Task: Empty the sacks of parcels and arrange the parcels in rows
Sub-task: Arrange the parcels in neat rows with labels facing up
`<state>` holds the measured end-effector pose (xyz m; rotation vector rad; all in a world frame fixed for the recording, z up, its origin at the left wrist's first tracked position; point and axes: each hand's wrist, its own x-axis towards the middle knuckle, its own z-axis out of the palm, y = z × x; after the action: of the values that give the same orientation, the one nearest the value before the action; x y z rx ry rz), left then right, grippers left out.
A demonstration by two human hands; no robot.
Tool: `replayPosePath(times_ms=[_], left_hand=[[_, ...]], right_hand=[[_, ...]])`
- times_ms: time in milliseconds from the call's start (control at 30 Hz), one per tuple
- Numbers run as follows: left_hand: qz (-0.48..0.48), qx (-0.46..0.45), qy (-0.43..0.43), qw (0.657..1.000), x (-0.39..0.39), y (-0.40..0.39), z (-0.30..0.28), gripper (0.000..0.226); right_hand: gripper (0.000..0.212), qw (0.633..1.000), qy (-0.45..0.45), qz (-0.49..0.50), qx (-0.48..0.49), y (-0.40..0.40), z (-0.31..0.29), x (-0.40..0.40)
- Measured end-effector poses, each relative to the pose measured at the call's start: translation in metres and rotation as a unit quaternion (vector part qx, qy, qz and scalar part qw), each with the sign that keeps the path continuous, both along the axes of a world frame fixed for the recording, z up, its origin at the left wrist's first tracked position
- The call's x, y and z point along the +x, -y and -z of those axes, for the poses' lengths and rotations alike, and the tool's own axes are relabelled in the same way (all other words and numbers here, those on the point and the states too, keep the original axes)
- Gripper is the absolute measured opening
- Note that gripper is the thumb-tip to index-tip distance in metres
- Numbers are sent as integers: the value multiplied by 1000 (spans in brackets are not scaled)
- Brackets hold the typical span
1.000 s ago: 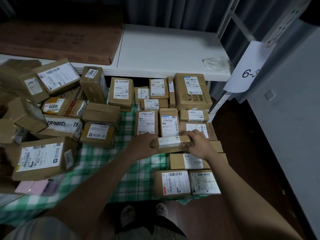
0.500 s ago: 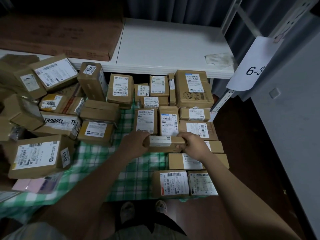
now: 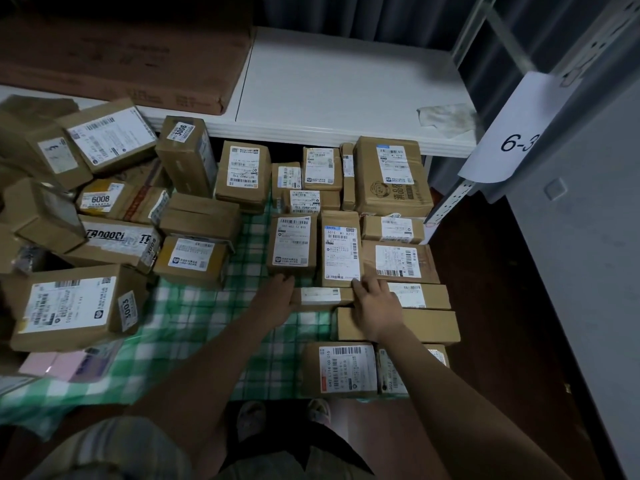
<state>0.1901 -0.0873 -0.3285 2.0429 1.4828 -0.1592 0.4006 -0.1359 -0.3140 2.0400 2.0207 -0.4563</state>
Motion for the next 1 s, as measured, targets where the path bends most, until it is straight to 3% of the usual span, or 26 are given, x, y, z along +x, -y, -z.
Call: replayPosePath(times_ms=[100,300,467,567,800,1000], left_hand=[[-32,-19,12,999,1,2,3,71],[-86,-81,103,988,-4,1,0,82],[-154,-54,195,967,-12,4,-7,72],[-199,-35,232,952,-16,5,-9,64],[-273,-10,235,933,-21,-1,-9,52],[-269,-85,213,936,-39,-20,-7,48]], right_hand=[[62,1000,7,2,1,1,2,-2],[74,999,-40,-15,30,-1,-6,-7],[76,993,-58,-103,8,-6,-4,-16],[76,993,-51,-105,-11,-6,1,-18],[77,993,-74,-87,-9,-12,-3,-25],[73,990,-133,-41,-2,-40,-12,-53]])
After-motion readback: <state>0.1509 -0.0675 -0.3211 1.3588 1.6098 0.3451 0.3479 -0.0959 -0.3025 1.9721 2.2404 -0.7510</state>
